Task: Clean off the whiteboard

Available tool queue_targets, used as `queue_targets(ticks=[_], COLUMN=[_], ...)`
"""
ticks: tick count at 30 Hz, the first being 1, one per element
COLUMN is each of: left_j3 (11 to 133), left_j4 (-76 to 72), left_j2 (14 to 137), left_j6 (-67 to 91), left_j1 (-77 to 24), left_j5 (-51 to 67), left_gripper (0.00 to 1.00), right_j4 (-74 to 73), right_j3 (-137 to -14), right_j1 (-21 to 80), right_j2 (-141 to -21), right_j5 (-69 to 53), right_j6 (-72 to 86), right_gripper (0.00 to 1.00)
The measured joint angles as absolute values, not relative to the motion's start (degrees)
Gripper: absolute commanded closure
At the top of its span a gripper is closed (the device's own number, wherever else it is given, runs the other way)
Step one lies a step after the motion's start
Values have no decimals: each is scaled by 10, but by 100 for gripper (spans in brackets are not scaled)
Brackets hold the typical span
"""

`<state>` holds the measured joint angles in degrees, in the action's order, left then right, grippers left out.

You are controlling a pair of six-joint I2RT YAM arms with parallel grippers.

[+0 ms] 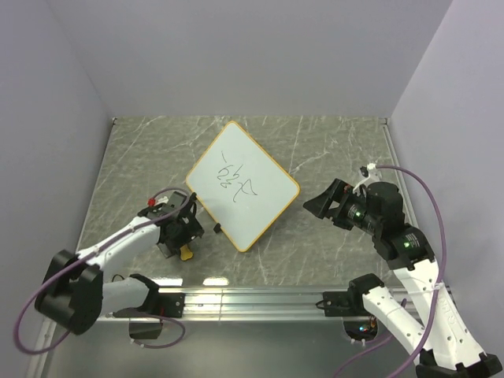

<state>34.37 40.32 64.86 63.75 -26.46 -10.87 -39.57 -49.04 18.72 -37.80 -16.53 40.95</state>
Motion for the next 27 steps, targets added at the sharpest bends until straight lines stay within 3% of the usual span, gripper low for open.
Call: queue_targets(ticks=[3, 7, 9, 10, 12, 13, 14, 23, 27], left_j3=[344, 347, 339, 332, 313, 309, 302, 305, 383], left_j4=[390, 381, 374, 367, 347, 342, 333, 352, 384], left_j2=[700, 707, 699, 692, 674, 667, 660, 623, 586], left_j6=[637, 637, 639, 639, 645, 647, 646, 646, 638], left_j1=[-265, -265, -265, -265, -266, -266, -268, -292, -302], left_j5=[-107, -104, -103, -102, -97, -91, -88, -89, -98], left_gripper=[12, 33, 39, 58, 85, 96, 100, 100, 100], right_j4=[-401, -410, -414, -415, -416, -416, -416, -393, -402], right_j3=[-491, -491, -491, -491, -491, -491, -491, -492, -543], right_j1=[187, 187, 187, 187, 187, 187, 187, 187, 179], right_j2=[-380, -378, -377, -377, -378, -379, -381, -422, -505], right_j5=[-160, -148, -143, -140, -135, -133, -131, -151, -152], right_j6=[407, 405, 404, 403, 401, 399, 399, 386, 376], right_gripper=[7, 8, 8, 8, 9, 9, 9, 8, 12])
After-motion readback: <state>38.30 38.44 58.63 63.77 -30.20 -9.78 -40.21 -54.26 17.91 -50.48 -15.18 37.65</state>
